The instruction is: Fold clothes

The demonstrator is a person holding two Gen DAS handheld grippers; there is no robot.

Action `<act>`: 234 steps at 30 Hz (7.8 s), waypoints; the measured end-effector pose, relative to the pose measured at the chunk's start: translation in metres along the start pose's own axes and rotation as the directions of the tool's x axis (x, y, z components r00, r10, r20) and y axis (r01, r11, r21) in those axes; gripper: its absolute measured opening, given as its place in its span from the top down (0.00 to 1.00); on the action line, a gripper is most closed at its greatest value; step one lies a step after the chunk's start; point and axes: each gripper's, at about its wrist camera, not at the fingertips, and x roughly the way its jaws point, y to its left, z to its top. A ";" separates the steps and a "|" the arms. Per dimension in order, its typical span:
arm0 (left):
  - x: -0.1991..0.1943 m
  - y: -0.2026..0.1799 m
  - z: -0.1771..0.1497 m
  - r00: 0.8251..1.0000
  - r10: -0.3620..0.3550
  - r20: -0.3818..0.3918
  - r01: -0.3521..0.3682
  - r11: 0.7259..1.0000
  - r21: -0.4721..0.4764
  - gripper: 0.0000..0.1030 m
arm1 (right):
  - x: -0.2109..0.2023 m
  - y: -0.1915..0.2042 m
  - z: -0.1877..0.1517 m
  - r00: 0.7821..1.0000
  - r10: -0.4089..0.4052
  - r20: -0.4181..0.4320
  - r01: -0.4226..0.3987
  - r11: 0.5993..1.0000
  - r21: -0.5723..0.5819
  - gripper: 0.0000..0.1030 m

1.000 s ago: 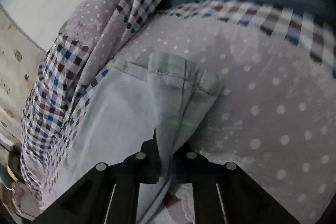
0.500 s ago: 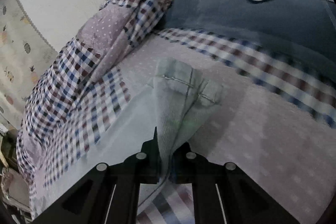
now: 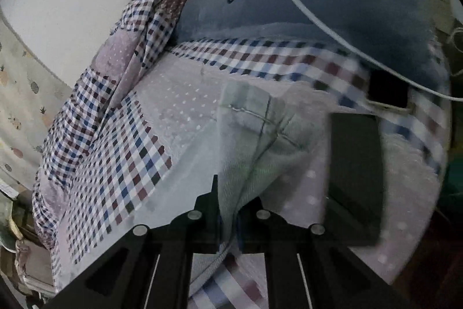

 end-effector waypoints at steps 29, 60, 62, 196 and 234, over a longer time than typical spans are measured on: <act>-0.045 0.032 -0.093 0.996 0.089 0.031 -0.094 0.950 0.297 0.19 | -0.100 -0.089 -0.082 0.982 0.101 0.157 -0.113 0.991 0.066 0.40; 0.007 0.086 -0.026 0.988 -0.117 0.105 0.122 0.992 -0.043 0.17 | -0.072 0.032 -0.137 0.988 0.127 0.091 -0.080 0.913 -0.401 0.26; 0.009 0.087 -0.022 0.986 -0.123 0.108 0.130 0.990 -0.058 0.17 | -0.070 0.035 -0.138 0.989 0.119 0.088 -0.074 0.910 -0.408 0.26; -0.020 -0.007 -0.237 0.907 0.230 -0.352 -0.010 0.848 0.530 0.86 | -0.011 0.084 -0.216 0.908 0.166 -0.386 -0.398 0.632 -0.665 0.89; -0.035 -0.084 -0.309 0.974 0.082 -0.209 0.098 0.680 0.726 0.18 | 0.007 -0.178 -0.059 0.972 0.232 -0.031 -0.206 0.911 0.357 0.27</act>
